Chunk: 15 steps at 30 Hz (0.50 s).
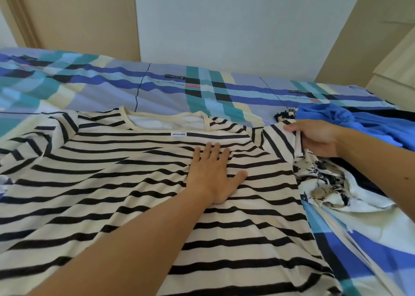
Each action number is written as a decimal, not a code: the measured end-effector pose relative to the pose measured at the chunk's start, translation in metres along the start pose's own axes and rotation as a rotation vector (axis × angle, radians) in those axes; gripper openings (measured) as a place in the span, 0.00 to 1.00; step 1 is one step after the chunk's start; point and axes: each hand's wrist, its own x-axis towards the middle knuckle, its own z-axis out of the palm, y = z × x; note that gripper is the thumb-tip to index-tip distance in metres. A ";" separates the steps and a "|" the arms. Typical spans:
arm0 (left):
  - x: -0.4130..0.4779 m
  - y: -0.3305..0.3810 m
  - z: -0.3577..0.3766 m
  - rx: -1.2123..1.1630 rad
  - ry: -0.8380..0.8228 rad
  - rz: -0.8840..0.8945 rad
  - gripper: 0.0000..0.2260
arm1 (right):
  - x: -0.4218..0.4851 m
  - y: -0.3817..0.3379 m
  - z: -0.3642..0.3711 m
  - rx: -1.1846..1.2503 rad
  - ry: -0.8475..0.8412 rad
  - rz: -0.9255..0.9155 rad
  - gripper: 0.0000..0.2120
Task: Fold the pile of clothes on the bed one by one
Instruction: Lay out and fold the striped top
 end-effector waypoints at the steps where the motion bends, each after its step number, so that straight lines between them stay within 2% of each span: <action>1: 0.000 0.000 0.000 0.001 -0.001 0.002 0.39 | -0.004 -0.005 0.002 0.024 -0.027 -0.011 0.13; 4: 0.000 0.000 0.001 -0.007 0.006 0.001 0.40 | -0.013 -0.029 0.017 -0.063 -0.021 -0.079 0.12; 7: -0.001 0.000 -0.001 -0.011 0.008 -0.002 0.39 | -0.034 -0.064 0.050 -0.431 0.108 -0.358 0.06; 9: -0.004 0.001 -0.002 -0.015 0.003 -0.010 0.39 | -0.054 -0.083 0.077 -0.514 0.029 -0.548 0.08; 10: -0.006 0.000 -0.003 -0.008 0.023 -0.022 0.39 | -0.062 -0.089 0.088 -0.523 -0.035 -0.580 0.11; 11: -0.011 -0.002 -0.003 0.015 0.054 -0.036 0.37 | -0.067 -0.091 0.096 -0.542 -0.066 -0.580 0.14; 13: -0.027 -0.012 -0.003 0.043 0.126 -0.040 0.34 | -0.068 -0.085 0.102 -0.605 -0.019 -0.546 0.18; 15: -0.048 -0.027 -0.007 -0.008 0.103 -0.007 0.35 | -0.060 -0.067 0.097 -0.678 0.026 -0.448 0.20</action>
